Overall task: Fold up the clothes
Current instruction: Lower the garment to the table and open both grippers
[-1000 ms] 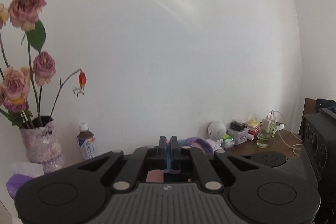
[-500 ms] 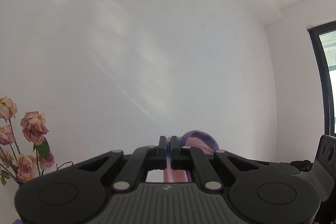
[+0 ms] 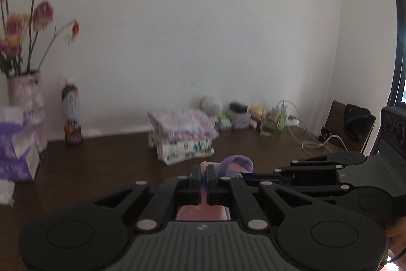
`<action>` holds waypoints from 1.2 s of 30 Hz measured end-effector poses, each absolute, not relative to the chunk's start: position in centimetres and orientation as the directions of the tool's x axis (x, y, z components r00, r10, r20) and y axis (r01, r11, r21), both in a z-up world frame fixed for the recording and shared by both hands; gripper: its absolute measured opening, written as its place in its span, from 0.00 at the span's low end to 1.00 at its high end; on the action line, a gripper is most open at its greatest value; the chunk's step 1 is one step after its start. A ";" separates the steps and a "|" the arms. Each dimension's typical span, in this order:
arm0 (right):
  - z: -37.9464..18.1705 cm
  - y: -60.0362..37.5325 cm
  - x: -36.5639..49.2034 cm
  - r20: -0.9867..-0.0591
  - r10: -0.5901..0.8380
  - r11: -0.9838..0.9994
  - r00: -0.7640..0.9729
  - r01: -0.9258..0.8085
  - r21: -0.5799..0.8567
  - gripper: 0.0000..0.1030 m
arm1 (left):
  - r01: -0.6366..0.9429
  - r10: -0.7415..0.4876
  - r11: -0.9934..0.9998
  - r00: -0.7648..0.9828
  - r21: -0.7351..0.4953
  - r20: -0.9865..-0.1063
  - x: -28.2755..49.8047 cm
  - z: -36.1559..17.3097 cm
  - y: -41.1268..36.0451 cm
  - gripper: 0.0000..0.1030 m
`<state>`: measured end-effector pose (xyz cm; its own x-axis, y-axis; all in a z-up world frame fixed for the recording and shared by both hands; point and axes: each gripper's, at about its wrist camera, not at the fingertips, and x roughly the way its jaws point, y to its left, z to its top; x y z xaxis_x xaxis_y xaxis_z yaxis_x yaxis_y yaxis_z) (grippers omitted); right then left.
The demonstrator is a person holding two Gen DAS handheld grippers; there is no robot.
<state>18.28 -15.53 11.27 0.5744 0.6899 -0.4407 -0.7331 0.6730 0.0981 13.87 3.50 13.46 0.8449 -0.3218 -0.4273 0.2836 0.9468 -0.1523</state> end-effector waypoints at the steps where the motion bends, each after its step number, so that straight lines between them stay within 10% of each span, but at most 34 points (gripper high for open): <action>1: 9.6 -15.5 18.4 -0.465 0.684 0.675 0.562 -0.729 0.114 0.03 | 0.282 -0.329 0.944 0.831 -0.170 -0.449 14.2 11.8 3.8 0.02; 7: 4.2 -15.1 18.8 -0.573 0.642 0.693 0.509 -0.705 0.150 0.07 | 0.271 -0.340 0.940 0.777 -0.206 -0.530 14.7 5.7 4.5 0.04; 9: 3.6 -15.8 18.4 -0.587 0.625 0.703 0.514 -0.699 0.136 0.19 | 0.257 -0.327 0.945 0.779 -0.204 -0.535 13.8 4.8 4.7 0.16; 11: 3.2 -16.6 18.0 -0.594 0.610 0.712 0.524 -0.692 0.120 0.53 | 0.238 -0.311 0.950 0.787 -0.203 -0.533 12.8 4.3 4.9 0.46; 16: 4.1 -21.0 15.1 -0.534 0.608 0.717 0.588 -0.695 0.051 0.63 | 0.201 -0.266 0.962 0.832 -0.184 -0.487 7.6 4.8 7.2 0.70; 32: 2.6 -21.2 5.1 -0.567 0.704 0.448 0.427 -0.887 -0.112 0.66 | 0.412 -0.427 0.895 0.683 -0.169 -0.593 -2.8 1.1 3.5 0.69; 36: 2.6 -21.0 3.4 -0.549 0.698 0.423 0.459 -0.884 -0.200 0.66 | 0.378 -0.297 0.926 0.748 0.013 -0.593 -2.9 0.5 2.1 0.34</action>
